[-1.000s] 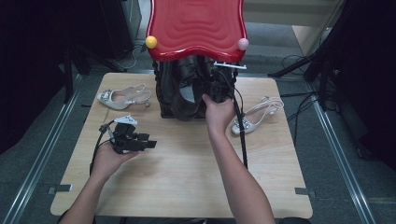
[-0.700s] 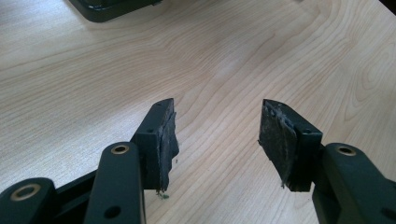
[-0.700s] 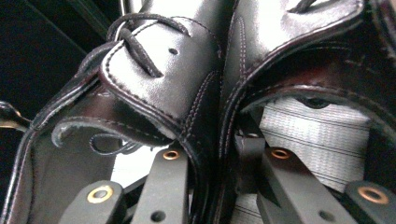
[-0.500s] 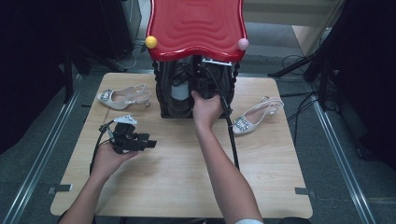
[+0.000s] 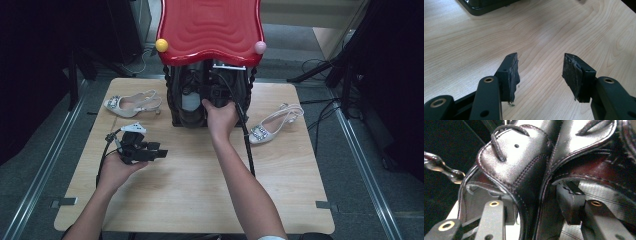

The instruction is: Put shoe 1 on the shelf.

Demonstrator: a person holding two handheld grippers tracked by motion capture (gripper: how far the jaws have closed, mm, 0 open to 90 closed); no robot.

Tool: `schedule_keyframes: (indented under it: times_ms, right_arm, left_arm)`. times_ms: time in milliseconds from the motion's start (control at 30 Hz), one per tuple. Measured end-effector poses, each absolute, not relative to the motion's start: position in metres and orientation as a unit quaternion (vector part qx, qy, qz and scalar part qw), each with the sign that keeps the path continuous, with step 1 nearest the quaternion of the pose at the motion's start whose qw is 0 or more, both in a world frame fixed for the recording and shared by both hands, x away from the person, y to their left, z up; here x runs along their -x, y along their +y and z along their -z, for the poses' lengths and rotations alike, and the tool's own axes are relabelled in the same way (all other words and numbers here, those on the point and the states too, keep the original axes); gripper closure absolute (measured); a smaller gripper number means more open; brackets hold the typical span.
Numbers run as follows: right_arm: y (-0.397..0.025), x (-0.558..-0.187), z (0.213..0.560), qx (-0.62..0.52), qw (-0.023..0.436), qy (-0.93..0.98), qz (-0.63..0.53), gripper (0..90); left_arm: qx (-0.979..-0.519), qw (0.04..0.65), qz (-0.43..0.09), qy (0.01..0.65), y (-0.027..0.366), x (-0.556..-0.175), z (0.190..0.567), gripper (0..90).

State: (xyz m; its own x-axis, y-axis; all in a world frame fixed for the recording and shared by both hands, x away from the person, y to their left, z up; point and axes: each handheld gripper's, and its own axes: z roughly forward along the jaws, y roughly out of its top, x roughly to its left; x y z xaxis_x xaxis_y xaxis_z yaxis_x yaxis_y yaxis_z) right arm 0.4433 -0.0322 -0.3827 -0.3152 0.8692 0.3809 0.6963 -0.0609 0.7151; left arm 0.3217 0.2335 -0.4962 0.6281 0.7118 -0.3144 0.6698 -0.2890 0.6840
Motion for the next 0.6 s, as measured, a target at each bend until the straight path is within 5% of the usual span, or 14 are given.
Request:
schedule_keyframes:
  times_ms: [600]
  right_arm:
    - [-0.062,-0.412,0.366,-0.502,0.076,0.708,-0.491,57.9]
  left_arm:
    - [-0.801,0.413,-0.028,0.432,0.234,-0.322,0.496,46.8]
